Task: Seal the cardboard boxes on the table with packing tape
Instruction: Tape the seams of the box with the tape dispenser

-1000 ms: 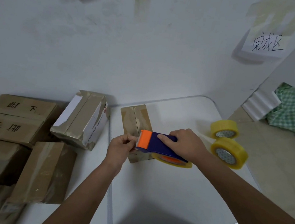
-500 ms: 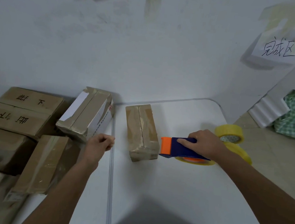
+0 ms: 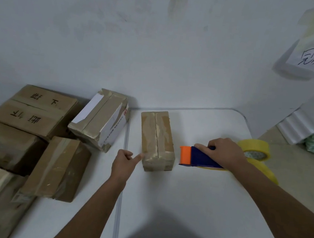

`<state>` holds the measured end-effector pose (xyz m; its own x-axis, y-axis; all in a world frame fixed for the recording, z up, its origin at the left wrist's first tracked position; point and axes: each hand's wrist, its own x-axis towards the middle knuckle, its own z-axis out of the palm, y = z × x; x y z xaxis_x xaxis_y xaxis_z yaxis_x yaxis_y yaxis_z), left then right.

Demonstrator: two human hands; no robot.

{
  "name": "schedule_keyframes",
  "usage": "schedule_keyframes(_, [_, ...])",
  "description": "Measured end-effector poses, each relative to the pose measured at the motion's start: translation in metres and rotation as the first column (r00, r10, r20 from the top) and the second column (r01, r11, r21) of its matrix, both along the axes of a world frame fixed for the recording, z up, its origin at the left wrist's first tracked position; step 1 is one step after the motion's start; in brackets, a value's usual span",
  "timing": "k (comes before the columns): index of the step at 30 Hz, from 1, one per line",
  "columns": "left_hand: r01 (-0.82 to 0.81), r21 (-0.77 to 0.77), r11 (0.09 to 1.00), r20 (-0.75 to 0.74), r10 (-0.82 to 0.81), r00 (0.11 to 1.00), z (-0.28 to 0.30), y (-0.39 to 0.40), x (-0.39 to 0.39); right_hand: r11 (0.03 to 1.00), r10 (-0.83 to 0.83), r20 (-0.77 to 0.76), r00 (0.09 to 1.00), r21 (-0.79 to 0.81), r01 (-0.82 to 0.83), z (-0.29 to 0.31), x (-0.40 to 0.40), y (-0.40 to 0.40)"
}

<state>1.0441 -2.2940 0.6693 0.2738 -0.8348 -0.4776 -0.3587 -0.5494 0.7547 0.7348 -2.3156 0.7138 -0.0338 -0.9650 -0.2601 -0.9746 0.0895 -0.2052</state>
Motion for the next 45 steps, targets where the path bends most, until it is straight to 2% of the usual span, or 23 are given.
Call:
schedule_keyframes(12, [-0.095,-0.013,0.995,0.017,0.095,0.995,-0.018,0.008,-0.016,0.999,0.042,-0.035,0.999,0.026,-0.041,-0.009,-0.004,-0.012])
schedule_keyframes(19, [-0.075,-0.002,0.997,0.039,0.075,0.996,-0.022,0.003,-0.015,0.999,0.029,-0.064,0.998,0.045,-0.026,-0.023,0.0,-0.016])
schedule_keyframes(26, [0.034,0.045,0.998,0.095,-0.038,0.995,-0.016,-0.023,0.002,0.999,-0.028,-0.051,0.998,0.033,0.03,-0.033,0.01,-0.008])
schedule_keyframes(35, [0.182,0.2,0.963,0.014,-0.189,0.982,-0.017,-0.036,0.017,0.996,-0.067,-0.034,0.997,0.051,0.068,-0.032,0.013,-0.008])
schedule_keyframes(37, [0.148,0.194,0.97,0.02,-0.155,0.988,-0.019,-0.04,0.022,0.997,-0.06,-0.044,0.997,0.045,0.062,-0.03,0.013,-0.008])
schedule_keyframes(40, [0.055,0.22,0.974,-0.077,-0.038,0.996,-0.018,-0.047,0.032,0.996,-0.073,-0.032,0.997,0.041,0.074,-0.031,0.013,-0.008])
schedule_keyframes(45, [0.091,0.29,0.953,-0.17,-0.042,0.984,-0.014,-0.051,0.041,0.996,-0.084,-0.019,0.996,0.031,0.084,-0.038,0.014,-0.005])
